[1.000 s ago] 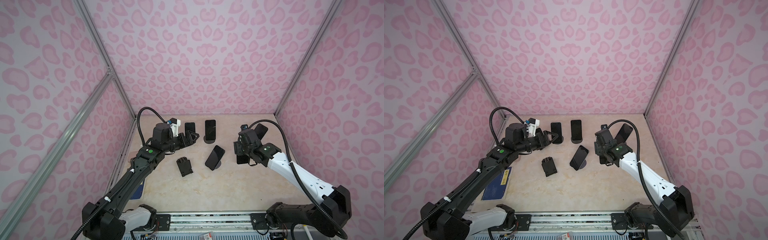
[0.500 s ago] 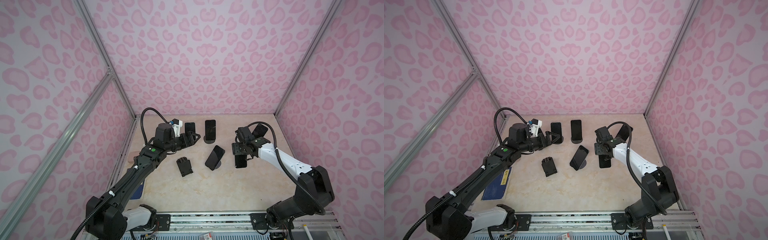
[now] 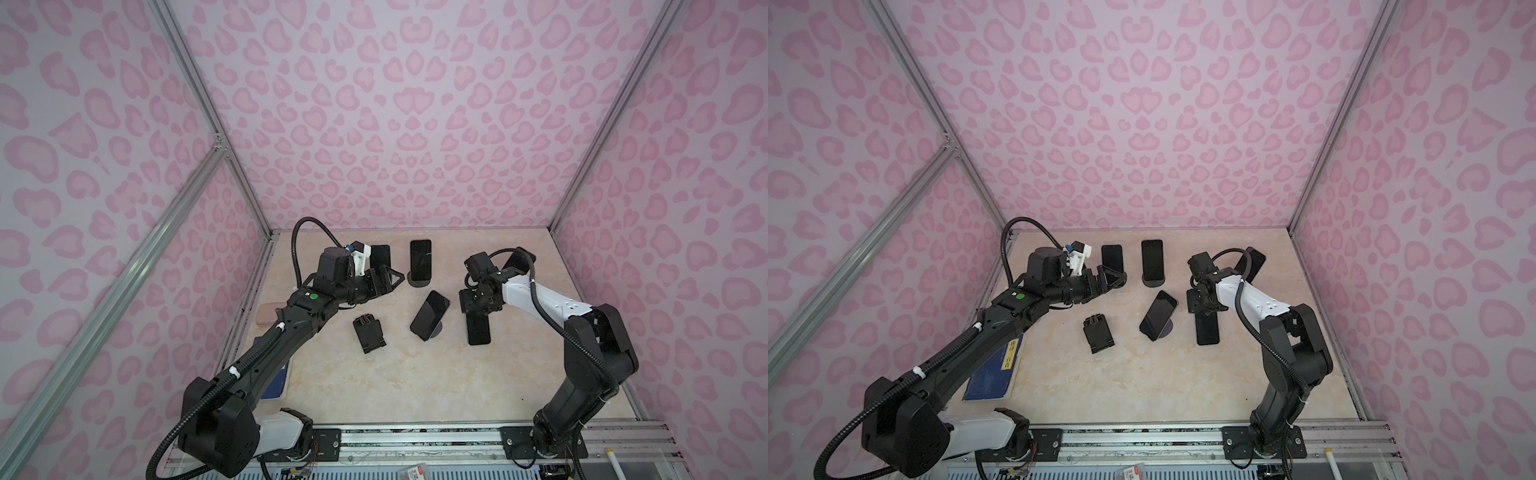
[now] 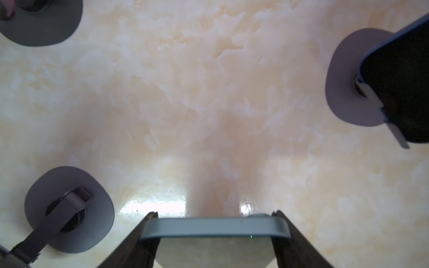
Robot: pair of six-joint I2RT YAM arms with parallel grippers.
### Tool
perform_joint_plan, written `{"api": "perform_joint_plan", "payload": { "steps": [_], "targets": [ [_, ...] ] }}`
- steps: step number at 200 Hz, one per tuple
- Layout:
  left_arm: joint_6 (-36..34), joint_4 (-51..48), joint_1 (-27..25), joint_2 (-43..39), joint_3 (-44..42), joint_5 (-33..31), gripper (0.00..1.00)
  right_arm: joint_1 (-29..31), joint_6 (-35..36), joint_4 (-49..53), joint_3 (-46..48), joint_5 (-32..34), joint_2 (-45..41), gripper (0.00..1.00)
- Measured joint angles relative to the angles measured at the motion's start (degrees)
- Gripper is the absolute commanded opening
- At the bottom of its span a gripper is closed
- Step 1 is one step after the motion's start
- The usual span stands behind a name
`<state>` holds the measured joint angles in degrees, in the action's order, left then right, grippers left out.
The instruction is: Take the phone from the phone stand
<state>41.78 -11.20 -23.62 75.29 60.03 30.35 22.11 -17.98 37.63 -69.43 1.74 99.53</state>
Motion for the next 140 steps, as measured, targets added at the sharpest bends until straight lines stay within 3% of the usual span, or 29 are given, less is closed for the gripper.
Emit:
{"api": "perform_joint_plan", "payload": {
  "steps": [140],
  "targets": [
    [-0.9, 0.72, 0.0, 0.76, 0.02, 1.11, 0.96, -0.04, -1.33, -0.96, -3.06, -1.79, 9.11, 0.64]
  ]
}}
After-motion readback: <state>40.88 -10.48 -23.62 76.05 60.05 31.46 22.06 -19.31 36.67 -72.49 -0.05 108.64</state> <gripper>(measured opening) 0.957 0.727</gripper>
